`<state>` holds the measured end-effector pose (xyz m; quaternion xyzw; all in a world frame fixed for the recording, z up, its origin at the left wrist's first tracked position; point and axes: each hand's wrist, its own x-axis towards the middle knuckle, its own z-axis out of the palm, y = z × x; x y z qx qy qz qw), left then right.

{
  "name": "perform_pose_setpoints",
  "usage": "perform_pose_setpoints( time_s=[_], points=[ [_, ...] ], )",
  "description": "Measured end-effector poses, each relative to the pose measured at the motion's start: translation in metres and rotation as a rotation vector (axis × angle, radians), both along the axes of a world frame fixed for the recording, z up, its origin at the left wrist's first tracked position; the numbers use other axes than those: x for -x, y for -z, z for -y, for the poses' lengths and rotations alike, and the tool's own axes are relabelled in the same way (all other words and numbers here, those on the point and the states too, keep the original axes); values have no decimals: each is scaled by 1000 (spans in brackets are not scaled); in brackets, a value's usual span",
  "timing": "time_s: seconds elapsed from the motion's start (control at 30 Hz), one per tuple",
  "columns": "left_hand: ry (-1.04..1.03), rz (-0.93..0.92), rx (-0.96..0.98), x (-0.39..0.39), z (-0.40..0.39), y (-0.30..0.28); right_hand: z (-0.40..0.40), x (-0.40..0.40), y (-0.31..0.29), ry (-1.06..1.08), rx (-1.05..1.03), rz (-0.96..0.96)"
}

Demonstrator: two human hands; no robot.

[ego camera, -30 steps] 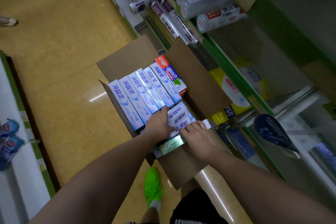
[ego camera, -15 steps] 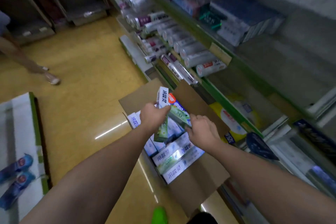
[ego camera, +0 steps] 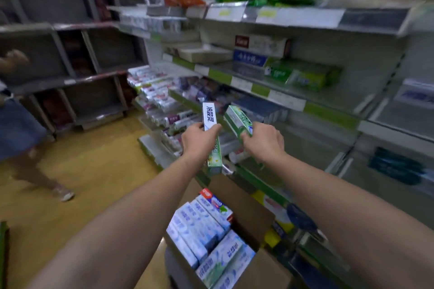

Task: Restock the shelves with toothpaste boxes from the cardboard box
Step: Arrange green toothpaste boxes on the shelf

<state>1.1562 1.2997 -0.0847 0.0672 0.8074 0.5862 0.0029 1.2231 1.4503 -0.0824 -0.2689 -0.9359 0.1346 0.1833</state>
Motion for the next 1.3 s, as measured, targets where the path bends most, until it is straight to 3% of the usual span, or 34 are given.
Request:
perform_pose_setpoints(
  time_s=[0.3, 0.63, 1.0, 1.3],
  points=[
    [218, -143, -67, -55, -37, -74, -25, -85, -81, 161, -18, -154],
    [436, -142, -126, -129, -116, -106, -84, -186, -134, 282, -11, -233],
    [571, -114, -99, -190, -226, -115, -186, -281, -153, 413, -141, -16],
    [507, -84, -45, -194, -286, -127, -262, -280, -140, 378, -85, 39]
  ],
)
